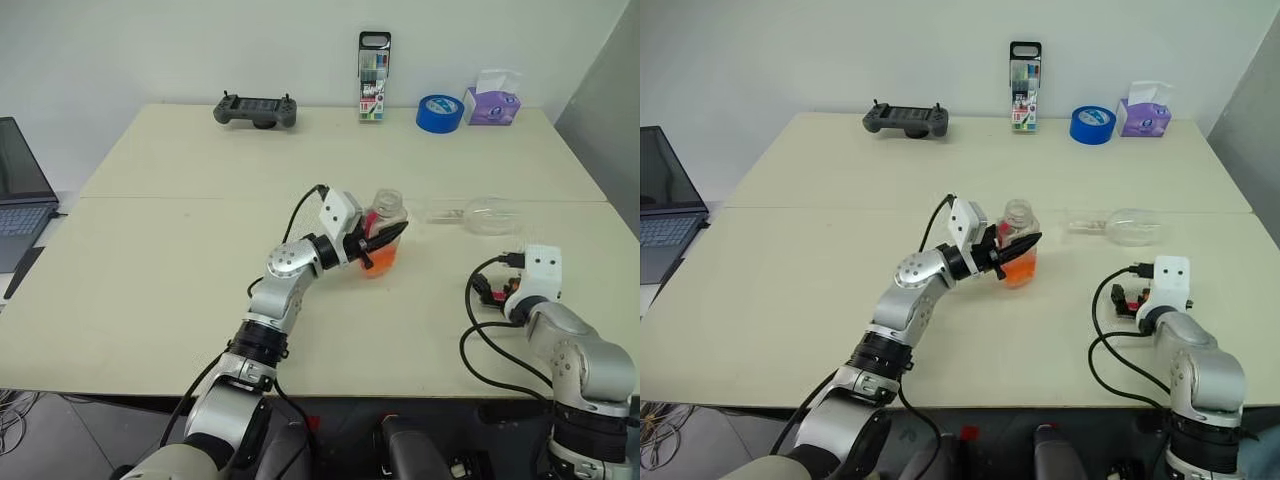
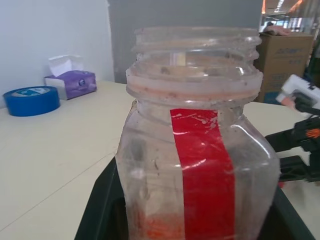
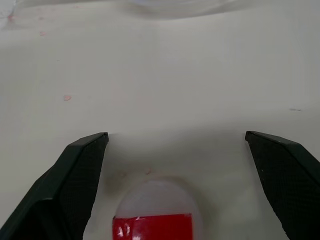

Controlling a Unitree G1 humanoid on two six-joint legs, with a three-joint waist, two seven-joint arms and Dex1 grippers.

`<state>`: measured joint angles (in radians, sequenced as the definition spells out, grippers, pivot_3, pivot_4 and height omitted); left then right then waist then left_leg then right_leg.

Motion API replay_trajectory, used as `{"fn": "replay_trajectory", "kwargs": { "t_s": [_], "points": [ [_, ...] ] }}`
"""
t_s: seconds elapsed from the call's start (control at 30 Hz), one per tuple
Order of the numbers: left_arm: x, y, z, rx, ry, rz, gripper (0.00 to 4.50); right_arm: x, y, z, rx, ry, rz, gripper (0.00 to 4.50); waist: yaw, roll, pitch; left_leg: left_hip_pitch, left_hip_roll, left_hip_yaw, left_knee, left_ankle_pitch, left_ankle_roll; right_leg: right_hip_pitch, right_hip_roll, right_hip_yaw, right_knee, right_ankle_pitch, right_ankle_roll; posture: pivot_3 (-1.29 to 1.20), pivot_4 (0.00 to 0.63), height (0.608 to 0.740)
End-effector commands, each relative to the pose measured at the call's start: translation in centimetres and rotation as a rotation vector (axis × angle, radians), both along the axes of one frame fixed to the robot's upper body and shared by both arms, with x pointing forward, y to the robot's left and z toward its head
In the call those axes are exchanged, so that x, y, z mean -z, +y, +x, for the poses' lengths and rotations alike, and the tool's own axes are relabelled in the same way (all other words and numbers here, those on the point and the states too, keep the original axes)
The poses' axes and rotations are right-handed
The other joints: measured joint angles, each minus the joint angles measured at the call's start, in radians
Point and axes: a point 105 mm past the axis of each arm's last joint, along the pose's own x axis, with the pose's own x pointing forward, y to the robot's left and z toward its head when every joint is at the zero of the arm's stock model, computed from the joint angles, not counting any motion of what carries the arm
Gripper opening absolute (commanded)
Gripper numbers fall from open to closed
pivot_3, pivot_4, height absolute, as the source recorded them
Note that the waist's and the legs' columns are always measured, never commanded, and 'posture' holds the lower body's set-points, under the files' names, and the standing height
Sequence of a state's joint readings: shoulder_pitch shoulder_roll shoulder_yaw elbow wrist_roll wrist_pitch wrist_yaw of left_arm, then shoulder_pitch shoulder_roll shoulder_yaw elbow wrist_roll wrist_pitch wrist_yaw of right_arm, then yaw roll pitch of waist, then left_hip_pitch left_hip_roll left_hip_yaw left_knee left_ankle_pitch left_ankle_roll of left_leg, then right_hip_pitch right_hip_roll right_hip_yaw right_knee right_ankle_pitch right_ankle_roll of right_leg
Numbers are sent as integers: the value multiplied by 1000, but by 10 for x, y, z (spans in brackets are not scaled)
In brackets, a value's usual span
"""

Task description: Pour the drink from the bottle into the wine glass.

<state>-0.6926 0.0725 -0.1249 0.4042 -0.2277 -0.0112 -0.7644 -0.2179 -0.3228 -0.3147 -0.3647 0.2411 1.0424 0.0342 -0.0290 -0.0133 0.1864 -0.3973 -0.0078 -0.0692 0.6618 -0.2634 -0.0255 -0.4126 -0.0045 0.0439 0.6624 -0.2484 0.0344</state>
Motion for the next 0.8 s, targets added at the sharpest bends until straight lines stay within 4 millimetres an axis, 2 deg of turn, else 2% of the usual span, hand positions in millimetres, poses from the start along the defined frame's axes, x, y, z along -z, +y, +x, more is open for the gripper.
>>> {"fn": "replay_trajectory", "kwargs": {
  "t_s": [0.03, 0.1, 0.17, 0.2, 0.23, 0.27, 0.3, 0.37, 0.43, 0.5, 0.57, 0.67, 0.8],
  "points": [
    [-23, 6, 9, -52, -67, -47, 1582, -22, -8, -2, 4, -64, -88, 4500, 0, 0, 0, 0, 0, 0, 0, 0, 0, 0, 0, 0, 0, 0, 0, 0, 150, 740],
    [-25, 10, 14, -79, -62, -61, 1582, -32, -3, -2, -38, -90, -110, 4500, 0, 0, 0, 0, 0, 0, 0, 0, 0, 0, 0, 0, 0, 0, 0, 0, 150, 740],
    [-29, 21, 23, -137, -57, -80, 1582, -60, 18, 1, -146, -171, -102, 4500, -3, 0, 0, 0, 0, 0, 0, 0, 0, 0, 0, 0, 0, 0, 0, 0, 150, 740],
    [-31, 30, 29, -178, -55, -90, 1582, -80, 38, 3, -246, -236, -87, 4500, -6, 0, 0, 0, 0, 0, 0, 0, 0, 0, 0, 0, 0, 0, 0, 0, 150, 740],
    [-33, 44, 37, -239, -56, -93, 1582, -101, 68, 1, -401, -307, -50, 4500, -10, 0, 0, 0, 0, 0, 0, 0, 0, 0, 1, 1, 0, 0, 0, 0, 150, 740],
    [-35, 53, 43, -279, -56, -95, 1582, -114, 88, -2, -506, -347, -29, 4500, -15, 0, 1, 0, 0, 0, 0, 0, 0, -1, 2, 1, 1, 0, 0, 0, 150, 740],
    [-36, 70, 50, -349, -56, -95, 1582, -123, 118, -10, -675, -358, -6, 4500, -19, 1, 1, 0, 0, 0, 0, 0, 0, -2, 3, 2, 2, 0, 0, 0, 150, 740],
    [-37, 101, 61, -472, -56, -103, 1582, -124, 159, -19, -897, -327, -3, 4500, -21, 0, 0, 0, 0, -2, 0, 0, 0, -2, 6, -1, 2, 0, 0, 0, 150, 740],
    [-38, 118, 65, -538, -59, -107, 1582, -124, 178, -16, -968, -303, 17, 4500, -20, 0, 0, 1, 2, -6, -1, 0, 0, -2, 9, -5, 2, 1, -2, 0, 150, 740],
    [-36, 141, 66, -615, -66, -104, 1582, -125, 197, 8, -930, -312, 26, 4500, -16, -1, 0, -1, 2, -8, -2, 0, 0, -2, 8, -6, 3, 3, -5, 0, 150, 740],
    [-35, 162, 65, -681, -69, -109, 1582, -128, 220, 20, -950, -335, 32, 4500, -13, -1, 0, -3, 2, -8, -1, 0, 0, -7, 5, -4, 5, 4, -7, 0, 150, 740],
    [-33, 184, 61, -750, -81, -107, 1582, -123, 239, 38, -940, -344, 28, 4500, -5, -2, 0, -4, 1, -6, 0, 1, -2, -8, -1, -2, 7, 4, -6, 0, 150, 740],
    [-30, 206, 57, -820, -81, -118, 1582, -111, 250, 50, -939, -336, 26, 4500, 4, -3, 0, -4, -1, -6, 1, 2, -3, -7, -4, -2, 4, 4, -6, 0, 150, 740]
  ]
}}
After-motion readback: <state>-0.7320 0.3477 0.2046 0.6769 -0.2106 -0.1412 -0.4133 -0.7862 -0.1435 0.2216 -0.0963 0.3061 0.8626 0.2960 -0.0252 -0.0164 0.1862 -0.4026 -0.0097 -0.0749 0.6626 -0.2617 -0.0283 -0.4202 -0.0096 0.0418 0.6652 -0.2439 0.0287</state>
